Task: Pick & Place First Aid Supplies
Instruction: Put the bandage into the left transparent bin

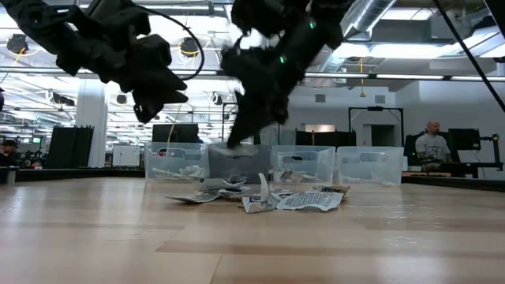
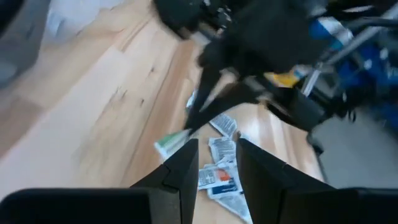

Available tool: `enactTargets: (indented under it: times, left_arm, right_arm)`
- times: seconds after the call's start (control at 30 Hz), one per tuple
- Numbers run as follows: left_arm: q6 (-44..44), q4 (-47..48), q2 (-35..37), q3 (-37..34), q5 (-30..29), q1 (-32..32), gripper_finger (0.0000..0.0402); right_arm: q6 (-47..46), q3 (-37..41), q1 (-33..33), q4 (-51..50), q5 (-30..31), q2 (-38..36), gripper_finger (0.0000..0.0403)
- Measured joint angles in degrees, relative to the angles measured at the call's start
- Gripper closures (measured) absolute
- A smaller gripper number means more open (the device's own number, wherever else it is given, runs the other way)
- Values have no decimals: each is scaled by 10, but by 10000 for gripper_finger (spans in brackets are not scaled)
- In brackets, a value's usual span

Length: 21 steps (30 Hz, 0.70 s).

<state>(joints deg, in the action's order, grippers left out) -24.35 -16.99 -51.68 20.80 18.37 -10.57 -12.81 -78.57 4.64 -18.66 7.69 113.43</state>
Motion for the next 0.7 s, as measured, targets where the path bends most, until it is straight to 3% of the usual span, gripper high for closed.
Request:
enactTargets:
  times: [0.3, 0.7]
  left_arm:
    - [-154, -1, 0, 0, -17, 0, 294]
    - [-167, -7, -2, 0, -17, 0, 294]
  right_arm:
    - [42, -31, -6, 9, 30, -27, 401]
    - [59, -56, -6, 13, 31, -29, 402]
